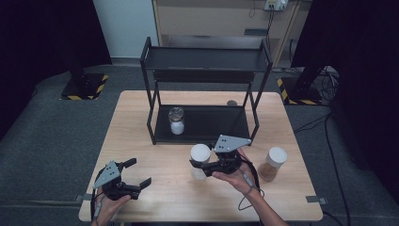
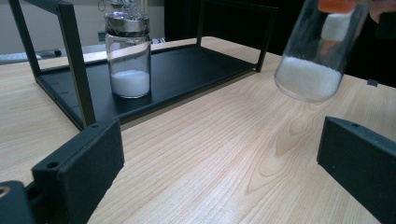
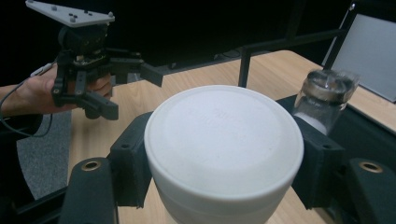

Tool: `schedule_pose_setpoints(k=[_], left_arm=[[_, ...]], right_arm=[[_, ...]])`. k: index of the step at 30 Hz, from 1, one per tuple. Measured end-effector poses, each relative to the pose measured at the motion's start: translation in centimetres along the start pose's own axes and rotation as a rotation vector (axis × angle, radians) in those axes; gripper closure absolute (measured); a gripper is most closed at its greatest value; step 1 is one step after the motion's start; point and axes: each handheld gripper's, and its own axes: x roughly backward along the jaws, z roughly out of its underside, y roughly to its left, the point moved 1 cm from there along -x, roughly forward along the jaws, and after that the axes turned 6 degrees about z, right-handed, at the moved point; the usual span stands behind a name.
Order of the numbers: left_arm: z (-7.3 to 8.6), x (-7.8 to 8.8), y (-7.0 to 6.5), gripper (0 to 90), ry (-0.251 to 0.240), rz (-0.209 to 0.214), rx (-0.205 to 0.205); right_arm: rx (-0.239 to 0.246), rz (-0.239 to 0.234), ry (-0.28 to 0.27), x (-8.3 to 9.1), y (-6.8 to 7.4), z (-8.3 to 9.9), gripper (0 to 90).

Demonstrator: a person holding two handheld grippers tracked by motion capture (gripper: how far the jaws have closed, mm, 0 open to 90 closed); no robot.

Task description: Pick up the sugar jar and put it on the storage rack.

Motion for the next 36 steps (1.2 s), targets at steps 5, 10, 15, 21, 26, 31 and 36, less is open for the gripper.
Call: schedule_pose_setpoints(k=[5, 10, 15, 21, 26, 31, 36], left_arm=[[0.0, 0.0, 0.0, 0.0, -0.002, 0.0, 0.001], [0.1, 0.0, 0.0, 0.0, -0.004, 0.0, 0.004], [0.1, 0.0, 0.1, 0.0, -0.006, 0.0, 0.006], [0.1, 0.1, 0.1, 0.0, -0.008, -0.001, 0.007], [0.1, 0.1, 0.1, 0.0, -0.008, -0.001, 0.007], [0.1, 0.1, 0.1, 0.0, -0.008, -0.001, 0.008], [0.1, 0.1, 0.1, 0.0, -0.01, -0.002, 0.009]], right_arm=[[0.0, -0.011, 0.0, -0.2, -1.0, -1.2, 33.9], [-0.003, -0.013, 0.003, -0.6, -1.8, -2.2, 34.0], [-0.006, 0.002, 0.007, -0.8, -2.4, -3.0, 34.0], [-0.013, 0.038, 0.011, -1.2, -3.1, -4.0, 34.0], [-0.021, 0.091, 0.017, -1.6, -3.5, -4.9, 34.0], [-0.032, 0.132, 0.017, -2.1, -4.1, -5.5, 34.0], [-0.051, 0.171, 0.016, -2.7, -4.6, -5.8, 34.0]])
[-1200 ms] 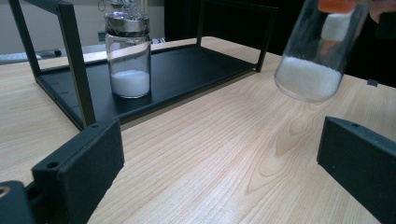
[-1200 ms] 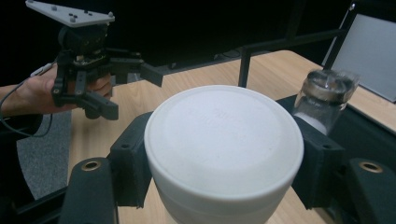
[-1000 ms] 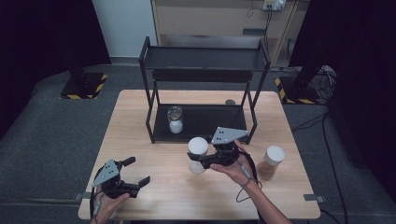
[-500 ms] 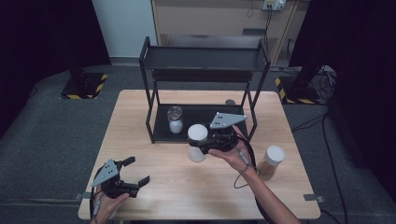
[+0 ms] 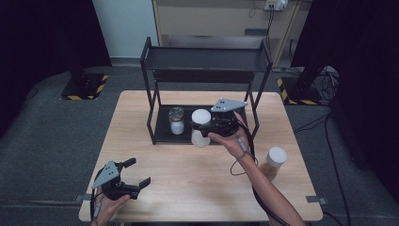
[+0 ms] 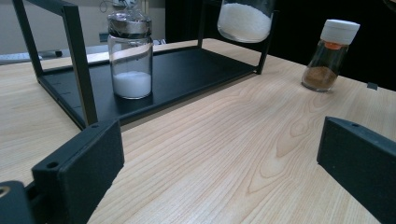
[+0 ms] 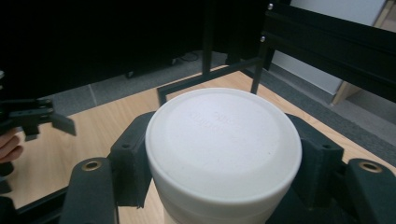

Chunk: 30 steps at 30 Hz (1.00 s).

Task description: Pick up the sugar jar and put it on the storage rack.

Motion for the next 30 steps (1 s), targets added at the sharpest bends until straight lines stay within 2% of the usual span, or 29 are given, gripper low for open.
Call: schedule_pose_setpoints(k=[19, 25, 30], left_arm=[[0.0, 0.1, 0.0, 0.0, -0.003, -0.001, -0.002], [0.0, 0.1, 0.0, 0.0, -0.002, 0.0, -0.003], [0.0, 0.1, 0.0, 0.0, -0.001, 0.0, -0.004]], right_arm=[[-0.037, 0.151, 0.01, -2.9, -0.8, -1.5, 34.1], [-0.043, 0.19, 0.02, -4.2, -1.0, -1.3, 34.1], [-0.056, 0.204, 0.03, -5.4, -1.2, -0.6, 34.0]])
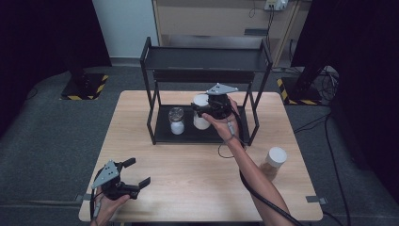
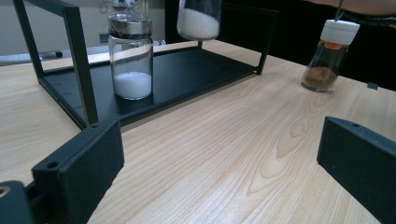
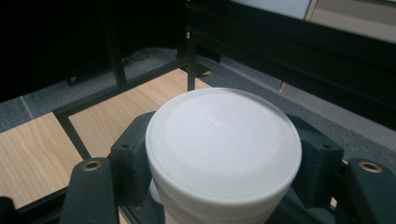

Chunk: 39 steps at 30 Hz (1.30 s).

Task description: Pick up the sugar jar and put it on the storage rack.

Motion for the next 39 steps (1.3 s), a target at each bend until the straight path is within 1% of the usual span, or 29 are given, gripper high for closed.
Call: schedule_pose_setpoints(k=[3, 6, 10, 11, 16, 21, 22, 24, 29, 31, 34, 39], left_arm=[[0.0, 0.0, 0.0, 0.0, -0.001, -0.001, -0.001], [0.0, 0.0, 0.1, 0.0, -0.001, -0.001, 0.003], [0.1, 0.0, 0.1, 0.0, -0.001, 0.0, 0.005], [0.1, 0.0, 0.2, 0.0, -0.001, 0.0, 0.005], [0.1, -0.1, 0.3, 0.0, 0.0, 0.001, 0.006], [0.1, 0.0, 0.3, 0.0, -0.003, -0.001, 0.01], [0.1, 0.0, 0.3, 0.0, -0.003, -0.001, 0.01], [0.1, 0.0, 0.4, 0.0, -0.002, -0.001, 0.01], [0.1, 0.0, 0.4, 0.0, -0.002, -0.001, 0.01], [0.1, 0.0, 0.4, 0.0, -0.001, -0.002, 0.01], [0.1, 0.0, 0.4, 0.0, -0.003, -0.003, 0.01], [0.1, 0.0, 0.4, 0.0, -0.004, -0.003, 0.01]], right_arm=[[-0.011, 0.009, 0.004, -0.7, 0.1, 0.6, 34.0], [-0.024, 0.019, 0.02, -1.4, 0.2, 1.0, 34.1], [-0.041, 0.029, 0.029, -2.2, 0.1, 1.6, 34.1], [-0.039, 0.03, 0.026, -2.4, 0.0, 1.8, 34.1], [-0.036, 0.044, 0.042, -3.5, 0.2, 2.4, 34.1], [-0.048, 0.054, 0.059, -4.5, 0.2, 3.0, 34.1], [-0.054, 0.055, 0.063, -4.6, 0.3, 3.1, 34.0], [-0.045, 0.057, 0.062, -4.8, 0.3, 3.4, 34.0], [-0.058, 0.061, 0.074, -5.3, 0.3, 3.8, 34.0], [-0.052, 0.062, 0.077, -5.4, 0.4, 4.0, 34.0], [-0.059, 0.059, 0.082, -5.7, 0.4, 4.2, 34.1], [-0.057, 0.058, 0.081, -5.7, 0.4, 4.3, 34.0]])
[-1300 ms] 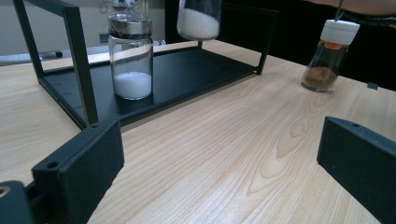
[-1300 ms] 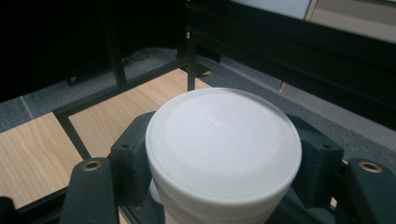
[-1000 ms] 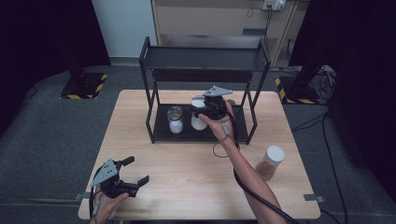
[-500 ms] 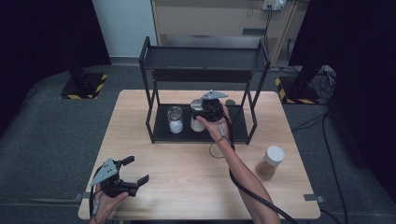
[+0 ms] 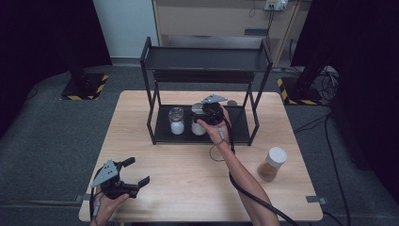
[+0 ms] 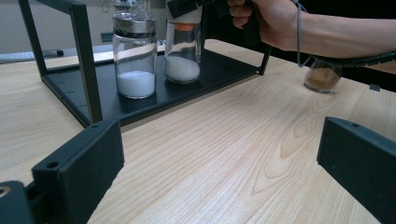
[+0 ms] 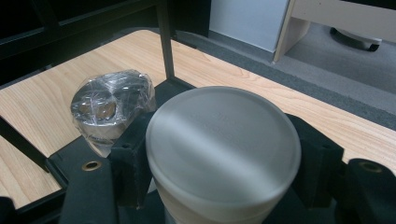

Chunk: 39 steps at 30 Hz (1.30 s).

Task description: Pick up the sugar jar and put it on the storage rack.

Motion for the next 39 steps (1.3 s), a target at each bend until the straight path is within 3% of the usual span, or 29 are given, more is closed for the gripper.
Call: schedule_pose_setpoints(k=[12, 17, 20, 33, 39], left_arm=[[-0.1, -0.1, 0.0, 0.0, 0.003, 0.002, -0.005], [-0.1, -0.1, -0.1, 0.0, 0.004, 0.003, -0.007], [-0.1, -0.1, -0.1, 0.0, 0.003, 0.003, -0.006], [-0.1, -0.2, -0.1, 0.0, 0.005, 0.008, -0.009], [-0.2, -0.3, -0.2, 0.0, 0.009, 0.011, -0.012]], right_arm=[[0.011, -0.013, -0.012, 0.2, -0.1, 0.6, 32.5], [-0.013, -0.028, -0.032, 0.4, -0.3, 0.8, 16.6], [-0.032, -0.043, -0.047, 0.9, -0.7, 0.6, 12.9], [-0.024, -0.109, -0.116, 4.9, -2.0, -0.9, 7.9], [0.007, -0.139, -0.137, 7.4, -2.1, -1.4, 7.8]])
